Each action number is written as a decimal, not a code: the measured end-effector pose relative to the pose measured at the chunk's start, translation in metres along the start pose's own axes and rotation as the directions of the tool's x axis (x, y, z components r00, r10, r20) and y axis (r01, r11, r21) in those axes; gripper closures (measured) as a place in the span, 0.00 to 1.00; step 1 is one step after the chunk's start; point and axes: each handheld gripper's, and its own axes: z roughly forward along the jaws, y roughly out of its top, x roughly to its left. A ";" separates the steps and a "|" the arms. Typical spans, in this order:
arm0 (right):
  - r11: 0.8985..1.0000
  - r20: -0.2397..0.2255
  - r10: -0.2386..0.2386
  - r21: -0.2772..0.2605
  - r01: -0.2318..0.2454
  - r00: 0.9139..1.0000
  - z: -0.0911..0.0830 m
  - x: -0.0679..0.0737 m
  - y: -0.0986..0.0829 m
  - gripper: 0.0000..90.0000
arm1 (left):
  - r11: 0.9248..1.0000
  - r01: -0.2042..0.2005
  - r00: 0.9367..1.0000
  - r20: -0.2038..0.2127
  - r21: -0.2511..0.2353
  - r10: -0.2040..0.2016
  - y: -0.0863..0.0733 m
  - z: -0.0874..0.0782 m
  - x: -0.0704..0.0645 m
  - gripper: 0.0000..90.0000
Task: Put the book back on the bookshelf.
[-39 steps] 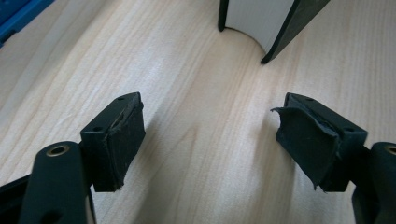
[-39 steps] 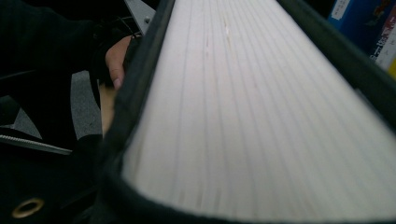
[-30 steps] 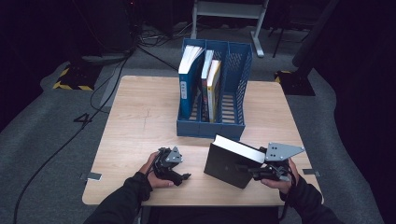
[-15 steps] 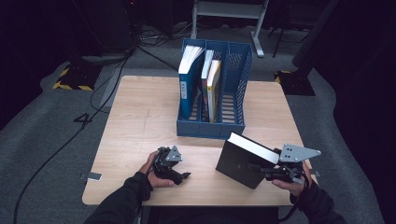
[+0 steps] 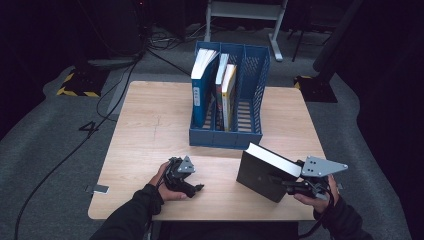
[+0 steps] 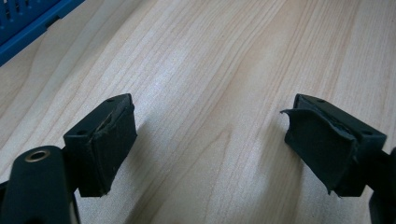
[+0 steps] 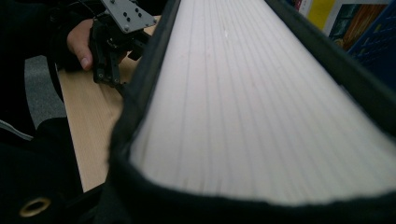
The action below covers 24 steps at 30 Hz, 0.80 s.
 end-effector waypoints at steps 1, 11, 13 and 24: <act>1.000 0.001 -0.003 0.004 0.003 1.000 0.000 0.001 0.001 0.58 | 1.000 0.000 1.000 -0.001 0.000 0.000 0.000 0.000 0.000 0.18; 1.000 0.017 -0.014 0.009 0.014 1.000 -0.004 0.002 0.011 0.59 | 1.000 0.011 1.000 -0.010 0.003 -0.011 0.000 0.000 0.001 0.18; 1.000 0.020 -0.020 0.009 0.020 1.000 -0.004 0.002 0.012 0.59 | 1.000 0.011 1.000 -0.010 0.003 -0.011 0.000 0.000 0.001 0.18; 0.999 0.036 -0.038 0.015 0.037 0.999 -0.005 0.001 0.018 0.59 | 1.000 0.011 1.000 -0.011 0.003 -0.011 0.000 0.000 0.001 0.17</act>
